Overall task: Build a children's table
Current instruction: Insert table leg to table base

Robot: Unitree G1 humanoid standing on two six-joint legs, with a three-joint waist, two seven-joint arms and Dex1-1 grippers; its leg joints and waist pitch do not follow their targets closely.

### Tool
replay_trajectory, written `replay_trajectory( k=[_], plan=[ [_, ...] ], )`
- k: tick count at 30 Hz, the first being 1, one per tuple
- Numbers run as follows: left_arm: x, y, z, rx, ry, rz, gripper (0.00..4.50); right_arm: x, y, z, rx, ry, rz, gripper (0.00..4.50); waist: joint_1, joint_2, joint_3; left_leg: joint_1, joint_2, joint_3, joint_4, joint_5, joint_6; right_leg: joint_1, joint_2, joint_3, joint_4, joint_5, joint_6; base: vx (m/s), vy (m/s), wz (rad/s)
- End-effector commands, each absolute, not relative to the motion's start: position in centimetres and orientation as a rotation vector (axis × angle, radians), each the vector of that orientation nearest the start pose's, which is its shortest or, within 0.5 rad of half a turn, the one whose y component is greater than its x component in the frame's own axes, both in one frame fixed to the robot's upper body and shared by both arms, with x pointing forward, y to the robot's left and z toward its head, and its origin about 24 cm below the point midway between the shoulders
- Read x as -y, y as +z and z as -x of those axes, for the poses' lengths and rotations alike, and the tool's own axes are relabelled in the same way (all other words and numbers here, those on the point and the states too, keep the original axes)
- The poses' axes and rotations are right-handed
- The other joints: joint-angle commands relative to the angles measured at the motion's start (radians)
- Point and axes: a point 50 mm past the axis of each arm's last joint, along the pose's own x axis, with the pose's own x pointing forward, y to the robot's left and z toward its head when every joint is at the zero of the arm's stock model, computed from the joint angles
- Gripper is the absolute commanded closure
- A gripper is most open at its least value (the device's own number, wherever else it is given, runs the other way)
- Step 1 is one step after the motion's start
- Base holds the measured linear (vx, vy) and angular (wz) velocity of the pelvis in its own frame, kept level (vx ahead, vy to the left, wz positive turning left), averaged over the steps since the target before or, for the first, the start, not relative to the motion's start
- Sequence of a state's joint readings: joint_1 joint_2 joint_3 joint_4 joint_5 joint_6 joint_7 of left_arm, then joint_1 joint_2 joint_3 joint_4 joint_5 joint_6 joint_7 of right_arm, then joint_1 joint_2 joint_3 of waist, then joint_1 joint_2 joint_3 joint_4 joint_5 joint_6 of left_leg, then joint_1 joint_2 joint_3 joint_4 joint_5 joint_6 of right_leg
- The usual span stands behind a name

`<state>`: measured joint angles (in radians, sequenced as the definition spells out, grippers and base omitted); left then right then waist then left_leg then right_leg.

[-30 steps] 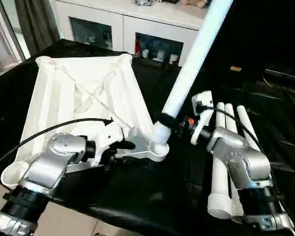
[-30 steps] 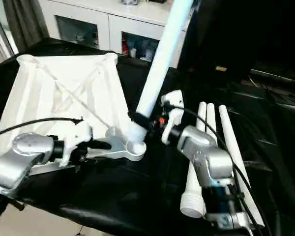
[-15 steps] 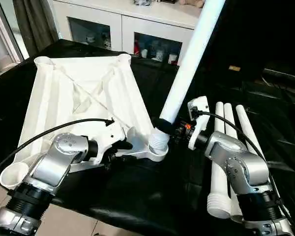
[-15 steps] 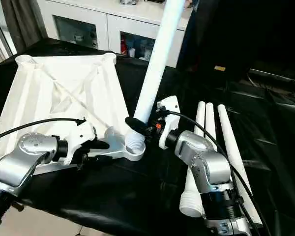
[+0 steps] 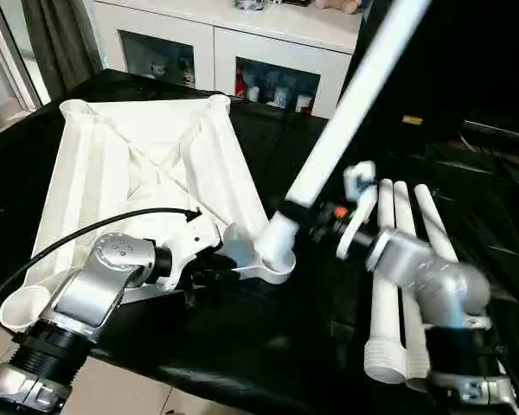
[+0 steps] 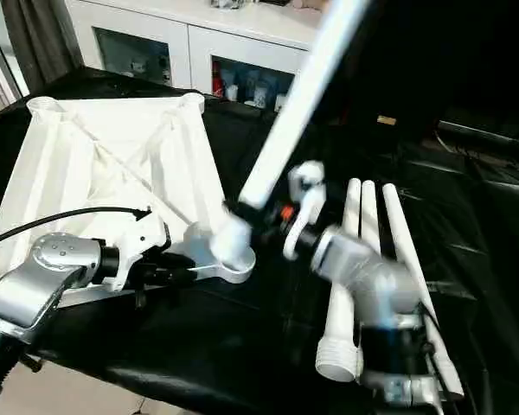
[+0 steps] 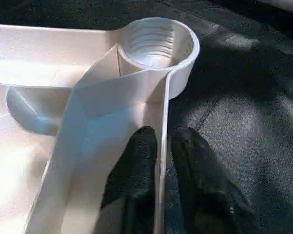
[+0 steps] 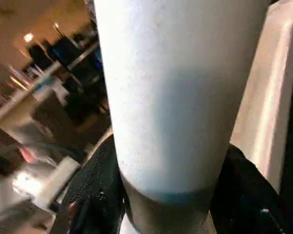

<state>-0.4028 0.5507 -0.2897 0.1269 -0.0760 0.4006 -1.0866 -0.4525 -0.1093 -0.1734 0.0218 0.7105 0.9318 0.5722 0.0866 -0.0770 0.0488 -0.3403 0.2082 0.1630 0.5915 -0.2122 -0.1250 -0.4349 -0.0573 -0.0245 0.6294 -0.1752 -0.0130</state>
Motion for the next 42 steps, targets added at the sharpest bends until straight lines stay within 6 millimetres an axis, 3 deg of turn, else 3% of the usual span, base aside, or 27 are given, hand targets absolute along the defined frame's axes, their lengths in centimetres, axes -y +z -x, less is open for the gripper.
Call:
replay_trajectory(
  k=[1,5,20,25,27,30,31,37,42],
  plan=[
    [-15.6,7.4,-28.4,-0.486,-1.208,-0.425,4.07,11.5,11.9,-30.3,-0.303,0.905,-0.691,2.62,0.0,0.025,-0.065,-0.005,0.003,0.011,-0.066,-0.079,-0.017,0.074,-0.049,0.032,-0.059,-0.077,-0.184,0.0,0.0,0.0],
    [-15.6,7.4,-28.3,-0.489,-1.212,-0.425,4.44,11.5,12.0,-30.2,-0.321,0.906,-0.72,2.62,-0.001,0.025,-0.065,-0.006,0.002,0.01,-0.066,-0.069,-0.023,0.075,-0.048,0.031,-0.059,-0.076,-0.18,0.0,0.0,0.0],
    [-15.7,7.3,-28.3,-0.505,-1.222,-0.433,4.5,11.5,12.4,-30.3,-0.337,0.891,-0.713,2.62,-0.001,0.027,-0.065,-0.006,0.002,0.01,-0.067,-0.068,-0.03,0.075,-0.049,0.031,-0.059,-0.08,-0.176,0.0,0.0,0.0],
    [-15.9,7.2,-28.3,-0.523,-1.2,-0.46,4.5,11.2,12.3,-30.7,-0.276,0.843,-0.496,2.62,-0.001,0.027,-0.064,-0.006,0.001,0.011,-0.066,-0.071,-0.038,0.075,-0.048,0.031,-0.059,-0.082,-0.169,0.0,0.0,0.0],
    [-15.9,7.2,-28.5,-0.525,-1.191,-0.451,4.05,11.0,12.2,-30.6,-0.277,0.845,-0.466,2.62,-0.002,0.028,-0.064,-0.007,0.0,0.011,-0.066,-0.075,-0.036,0.076,-0.048,0.032,-0.06,-0.088,-0.167,0.0,0.0,0.0],
    [-15.8,7.4,-28.7,-0.518,-1.174,-0.446,3.84,10.7,12.1,-30.5,-0.276,0.854,-0.429,2.62,-0.001,0.026,-0.063,-0.006,0.001,0.01,-0.067,-0.084,-0.035,0.074,-0.048,0.032,-0.061,-0.104,-0.166,0.0,0.0,0.0],
    [-15.8,7.4,-28.8,-0.512,-1.169,-0.452,3.59,10.5,12.1,-30.4,-0.275,0.859,-0.416,2.62,-0.001,0.027,-0.062,-0.006,0.002,0.01,-0.067,-0.094,-0.035,0.074,-0.048,0.032,-0.062,-0.117,-0.164,0.0,0.0,0.0],
    [-15.8,7.4,-29.1,-0.504,-1.16,-0.468,3.09,10.4,11.9,-30.6,-0.237,0.851,-0.325,2.62,-0.001,0.027,-0.063,-0.007,0.001,0.01,-0.066,-0.096,-0.034,0.074,-0.047,0.032,-0.063,-0.12,-0.157,0.0,0.0,0.0],
    [-15.7,7.2,-29.0,-0.515,-1.166,-0.471,3.08,10.2,11.7,-30.5,-0.212,0.857,-0.243,2.62,-0.001,0.028,-0.064,-0.007,0.0,0.01,-0.065,-0.085,-0.028,0.074,-0.045,0.032,-0.06,-0.087,-0.165,0.0,0.0,0.0]
  ],
)
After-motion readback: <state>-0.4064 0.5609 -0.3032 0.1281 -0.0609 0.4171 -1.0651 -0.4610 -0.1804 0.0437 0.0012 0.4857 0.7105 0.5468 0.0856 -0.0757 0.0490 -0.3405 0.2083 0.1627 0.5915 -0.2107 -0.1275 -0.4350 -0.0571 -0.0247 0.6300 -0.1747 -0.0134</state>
